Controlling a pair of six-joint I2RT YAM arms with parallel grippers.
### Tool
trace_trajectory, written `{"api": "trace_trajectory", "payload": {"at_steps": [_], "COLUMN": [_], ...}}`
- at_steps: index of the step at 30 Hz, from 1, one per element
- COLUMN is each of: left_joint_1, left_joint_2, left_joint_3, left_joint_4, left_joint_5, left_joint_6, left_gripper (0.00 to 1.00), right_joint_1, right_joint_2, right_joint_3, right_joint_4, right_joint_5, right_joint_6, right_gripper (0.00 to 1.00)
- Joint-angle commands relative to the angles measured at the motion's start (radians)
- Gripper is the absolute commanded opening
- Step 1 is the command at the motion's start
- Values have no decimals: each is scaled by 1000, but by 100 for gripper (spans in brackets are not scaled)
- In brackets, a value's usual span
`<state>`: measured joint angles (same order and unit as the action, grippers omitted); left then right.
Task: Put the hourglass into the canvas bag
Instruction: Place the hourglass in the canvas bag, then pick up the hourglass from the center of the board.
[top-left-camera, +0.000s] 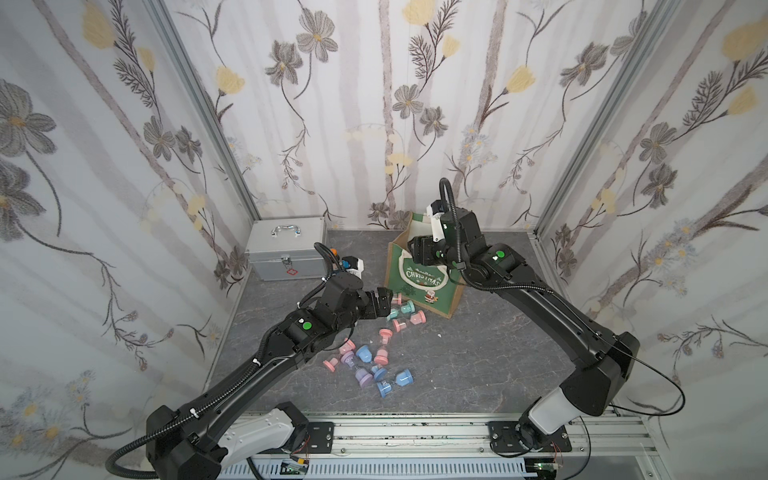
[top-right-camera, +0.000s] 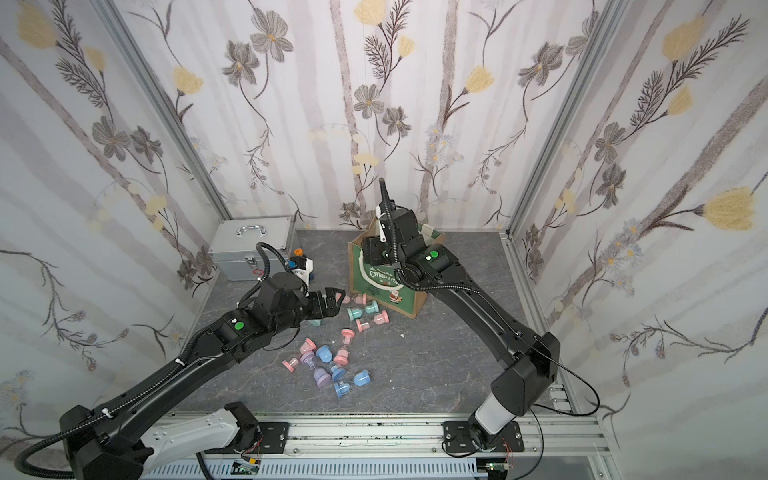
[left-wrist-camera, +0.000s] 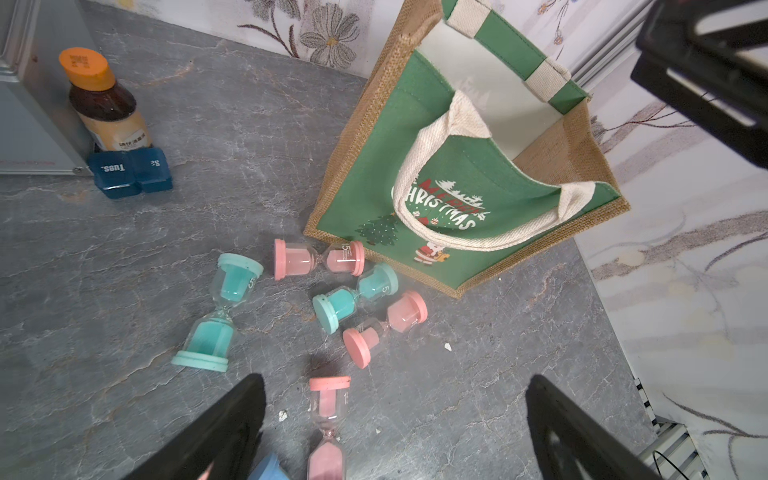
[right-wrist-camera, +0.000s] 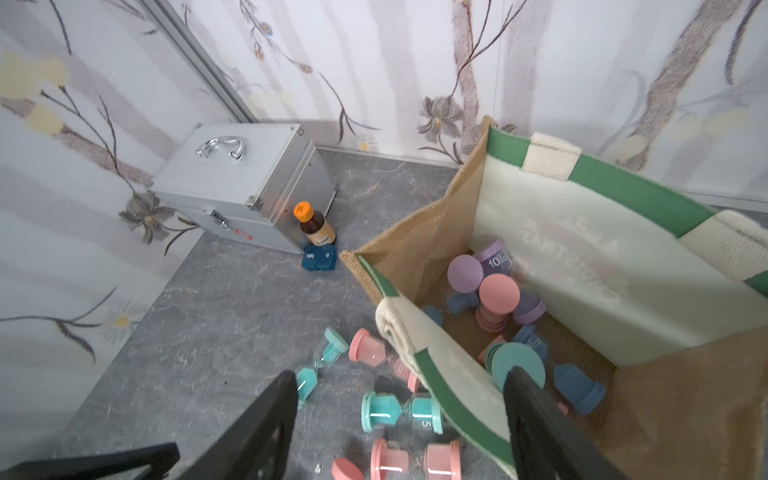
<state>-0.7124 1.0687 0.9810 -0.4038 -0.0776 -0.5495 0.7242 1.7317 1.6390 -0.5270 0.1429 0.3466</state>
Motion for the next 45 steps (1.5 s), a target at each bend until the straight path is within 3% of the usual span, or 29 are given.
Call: {"api": "trace_trajectory", "payload": {"at_steps": [1, 7, 18, 30, 45], "left_joint_1": [2, 2, 4, 4, 4], "left_joint_2": [-24, -83, -159, -227, -282], "left_joint_3": [-7, -50, -128, -210, -233], "left_joint_4": [-74, -133, -163, -169, -201], "left_joint_5": [-27, -48, -83, -132, -157], "left_joint_6": [-6, -15, -61, -99, -107], "left_gripper": [100, 100, 100, 100, 100], "right_joint_1": [41, 150, 280, 305, 293], "right_joint_2": [-46, -109, -70, 121, 279], "right_joint_3": [-80, -245, -494, -467, -384], "right_joint_4": [13, 31, 236, 279, 177], "right_joint_5": [32, 101, 114, 210, 361], "right_joint_6": [-11, 100, 518, 796, 930], "right_gripper": [75, 76, 74, 71, 70]}}
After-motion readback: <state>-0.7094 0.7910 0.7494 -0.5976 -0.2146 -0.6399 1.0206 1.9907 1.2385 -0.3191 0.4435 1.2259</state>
